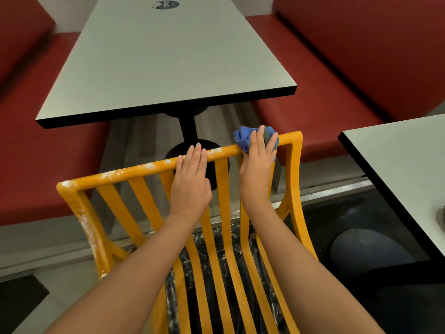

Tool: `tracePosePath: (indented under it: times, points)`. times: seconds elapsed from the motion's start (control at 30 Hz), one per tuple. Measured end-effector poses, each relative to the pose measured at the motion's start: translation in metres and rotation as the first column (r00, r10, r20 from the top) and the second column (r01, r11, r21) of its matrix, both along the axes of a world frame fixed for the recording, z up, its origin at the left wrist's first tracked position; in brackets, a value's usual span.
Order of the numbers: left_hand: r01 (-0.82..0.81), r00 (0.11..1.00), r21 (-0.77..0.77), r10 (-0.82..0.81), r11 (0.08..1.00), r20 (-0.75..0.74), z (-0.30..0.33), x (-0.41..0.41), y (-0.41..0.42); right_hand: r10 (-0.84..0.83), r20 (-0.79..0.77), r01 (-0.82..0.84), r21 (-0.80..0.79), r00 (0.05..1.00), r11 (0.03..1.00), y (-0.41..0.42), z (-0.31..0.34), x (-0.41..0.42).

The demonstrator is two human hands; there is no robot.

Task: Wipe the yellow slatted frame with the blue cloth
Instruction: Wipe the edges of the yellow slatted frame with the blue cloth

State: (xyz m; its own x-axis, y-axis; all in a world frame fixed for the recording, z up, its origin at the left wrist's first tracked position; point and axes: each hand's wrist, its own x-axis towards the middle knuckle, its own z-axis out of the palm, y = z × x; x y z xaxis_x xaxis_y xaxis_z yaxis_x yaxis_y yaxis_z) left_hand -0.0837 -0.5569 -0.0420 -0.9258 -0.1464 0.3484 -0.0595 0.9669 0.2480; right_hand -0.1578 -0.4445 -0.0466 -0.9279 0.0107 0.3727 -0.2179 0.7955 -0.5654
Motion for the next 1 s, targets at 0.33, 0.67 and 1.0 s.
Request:
tracePosePath:
  times: [0.33,0.67,1.0]
  points:
    - [-0.007,1.0,-0.01,0.007,1.0,0.02,0.0,-0.001,0.001,0.098,-0.002,-0.096,0.206,0.995,0.974,0.004,0.007,-0.005]
    - [-0.004,1.0,0.014,0.005,1.0,-0.018,-0.001,0.0,0.0,0.288,0.098,-0.304,0.349,0.953,0.887,0.014,0.022,-0.007]
    - [0.009,1.0,-0.003,-0.008,1.0,0.014,0.001,0.001,-0.002,0.212,0.172,-0.263,0.375,0.962,0.889,-0.006,0.033,0.0]
